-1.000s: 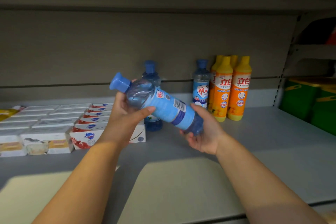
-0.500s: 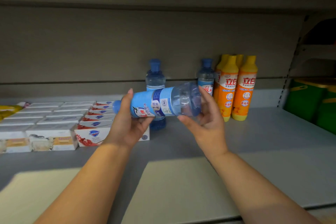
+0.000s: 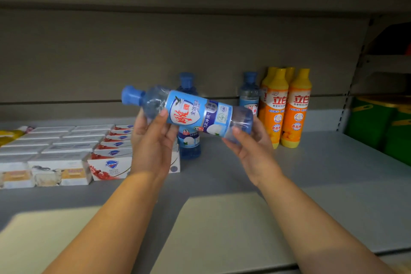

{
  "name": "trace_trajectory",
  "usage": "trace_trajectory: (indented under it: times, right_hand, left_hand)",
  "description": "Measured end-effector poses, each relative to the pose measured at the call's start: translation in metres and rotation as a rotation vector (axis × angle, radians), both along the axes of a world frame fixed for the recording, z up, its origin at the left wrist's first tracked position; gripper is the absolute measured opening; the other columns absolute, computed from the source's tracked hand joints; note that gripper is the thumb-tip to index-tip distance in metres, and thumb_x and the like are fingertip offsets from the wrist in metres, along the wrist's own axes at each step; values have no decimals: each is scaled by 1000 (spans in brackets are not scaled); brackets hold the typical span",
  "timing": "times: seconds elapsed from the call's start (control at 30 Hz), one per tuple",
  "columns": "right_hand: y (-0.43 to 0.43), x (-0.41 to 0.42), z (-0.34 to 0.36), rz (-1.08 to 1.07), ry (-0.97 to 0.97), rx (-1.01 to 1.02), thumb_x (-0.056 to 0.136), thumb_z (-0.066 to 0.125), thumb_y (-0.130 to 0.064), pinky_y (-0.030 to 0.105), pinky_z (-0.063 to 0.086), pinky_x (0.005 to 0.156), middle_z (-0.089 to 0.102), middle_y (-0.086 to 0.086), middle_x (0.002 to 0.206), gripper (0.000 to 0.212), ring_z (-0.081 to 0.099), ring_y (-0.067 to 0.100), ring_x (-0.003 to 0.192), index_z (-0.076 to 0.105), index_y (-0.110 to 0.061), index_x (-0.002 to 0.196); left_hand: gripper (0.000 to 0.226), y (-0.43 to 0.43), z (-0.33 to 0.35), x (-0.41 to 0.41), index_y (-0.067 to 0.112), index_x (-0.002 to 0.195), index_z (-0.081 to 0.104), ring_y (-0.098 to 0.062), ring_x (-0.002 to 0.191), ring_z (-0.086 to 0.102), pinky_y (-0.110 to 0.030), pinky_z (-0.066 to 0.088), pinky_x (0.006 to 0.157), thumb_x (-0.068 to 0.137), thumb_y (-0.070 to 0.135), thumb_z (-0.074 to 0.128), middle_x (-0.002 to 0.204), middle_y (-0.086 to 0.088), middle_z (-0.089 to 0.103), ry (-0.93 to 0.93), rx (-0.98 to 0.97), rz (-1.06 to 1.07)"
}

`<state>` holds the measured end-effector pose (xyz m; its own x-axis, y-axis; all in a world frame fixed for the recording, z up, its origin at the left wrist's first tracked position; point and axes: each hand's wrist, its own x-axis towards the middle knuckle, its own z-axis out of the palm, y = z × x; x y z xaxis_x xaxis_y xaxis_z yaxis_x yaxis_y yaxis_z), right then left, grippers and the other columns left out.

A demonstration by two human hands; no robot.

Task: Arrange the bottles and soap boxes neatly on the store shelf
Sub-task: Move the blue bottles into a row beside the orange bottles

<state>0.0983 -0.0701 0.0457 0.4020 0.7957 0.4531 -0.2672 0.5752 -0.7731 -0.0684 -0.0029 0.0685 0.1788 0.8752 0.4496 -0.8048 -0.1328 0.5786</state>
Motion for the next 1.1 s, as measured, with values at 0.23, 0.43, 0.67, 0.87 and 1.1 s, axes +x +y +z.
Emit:
trace_trajectory:
  times: [0.23, 0.43, 0.67, 0.87, 1.1]
  right_hand:
    - [6, -15, -29, 394, -516, -385, 56, 75, 5, 46, 48, 96, 63, 11, 121, 79, 60, 29, 109, 47, -14, 128]
    - [-3, 5, -29, 991, -357, -650, 30, 88, -24, 31, 57, 69, 73, 9, 90, 72, 69, 22, 81, 73, -11, 100]
    - [3, 23, -24, 1294, 201, -635, 59, 85, -44, 46, 57, 57, 64, 33, 82, 75, 66, 43, 66, 61, 13, 101]
    - [12, 25, -28, 1341, 101, -538, 70, 67, -64, 36, 59, 61, 69, 21, 86, 73, 70, 32, 73, 65, 5, 94]
    - [-2, 11, -19, 1042, 91, -550, 49, 91, -33, 46, 58, 71, 67, 30, 93, 72, 68, 41, 81, 67, 8, 103]
  left_hand:
    - [84, -16, 19, -8, 5, 110, 53, -17, 87, 65, -31, 53, 81, 41, 32, 92, 93, -2, 70, 140, 228, -40]
    - [90, -18, 19, -10, 11, 112, 51, -20, 88, 70, -33, 57, 74, 36, 32, 94, 96, -3, 72, 270, 200, -246]
    - [67, -2, 12, -10, 6, 129, 40, -29, 108, 62, -47, 51, 92, 71, 13, 72, 121, -16, 60, 282, -40, -115]
    - [42, 4, -1, 1, 5, 119, 56, -27, 101, 67, -40, 57, 80, 86, 30, 67, 110, -16, 69, 383, -158, 18]
    - [35, 6, 5, 0, 14, 119, 51, -21, 88, 69, -36, 58, 74, 86, 19, 64, 101, -8, 69, 252, -79, -7]
